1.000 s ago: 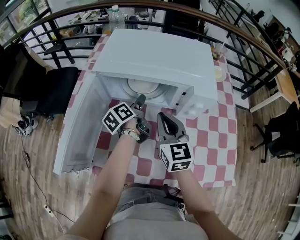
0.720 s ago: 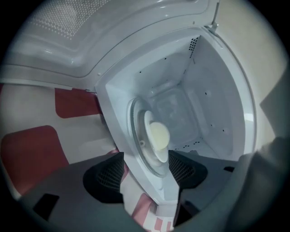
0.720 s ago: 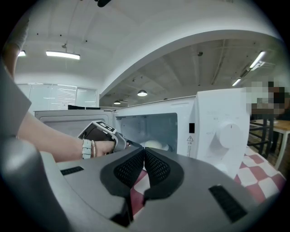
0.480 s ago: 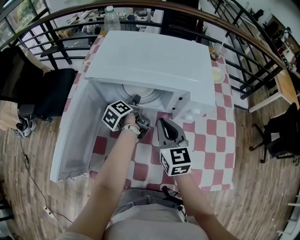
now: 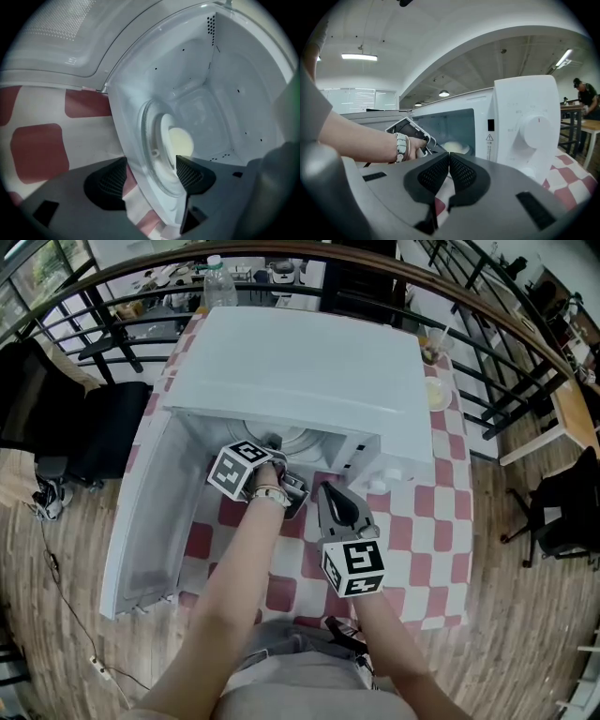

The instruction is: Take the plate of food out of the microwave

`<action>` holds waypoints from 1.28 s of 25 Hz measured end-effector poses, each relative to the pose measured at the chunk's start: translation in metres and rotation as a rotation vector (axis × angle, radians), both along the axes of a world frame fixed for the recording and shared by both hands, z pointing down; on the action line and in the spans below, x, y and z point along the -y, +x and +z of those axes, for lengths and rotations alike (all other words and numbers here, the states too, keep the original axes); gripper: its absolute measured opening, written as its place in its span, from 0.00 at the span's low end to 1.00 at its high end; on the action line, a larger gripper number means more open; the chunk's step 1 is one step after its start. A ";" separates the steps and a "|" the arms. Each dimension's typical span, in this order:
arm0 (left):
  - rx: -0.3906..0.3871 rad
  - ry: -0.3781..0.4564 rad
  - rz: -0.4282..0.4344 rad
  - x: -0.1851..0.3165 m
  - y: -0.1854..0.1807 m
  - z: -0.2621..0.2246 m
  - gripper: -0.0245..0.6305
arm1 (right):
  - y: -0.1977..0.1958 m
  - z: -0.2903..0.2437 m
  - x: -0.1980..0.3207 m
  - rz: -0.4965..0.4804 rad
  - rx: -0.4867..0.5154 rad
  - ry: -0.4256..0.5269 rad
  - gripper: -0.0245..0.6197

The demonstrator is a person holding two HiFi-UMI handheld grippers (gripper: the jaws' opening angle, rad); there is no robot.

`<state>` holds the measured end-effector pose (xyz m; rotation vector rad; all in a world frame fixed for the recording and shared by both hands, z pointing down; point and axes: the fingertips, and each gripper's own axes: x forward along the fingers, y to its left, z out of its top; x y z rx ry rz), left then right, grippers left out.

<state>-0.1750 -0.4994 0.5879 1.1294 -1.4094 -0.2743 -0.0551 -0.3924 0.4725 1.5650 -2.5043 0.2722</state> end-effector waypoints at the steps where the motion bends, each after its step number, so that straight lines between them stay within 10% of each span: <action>1: -0.003 -0.011 -0.007 0.000 0.000 0.001 0.52 | 0.002 0.002 0.000 0.005 0.001 -0.006 0.08; 32: -0.123 -0.052 -0.088 -0.006 -0.010 0.007 0.44 | 0.005 0.004 -0.009 0.034 0.017 -0.024 0.08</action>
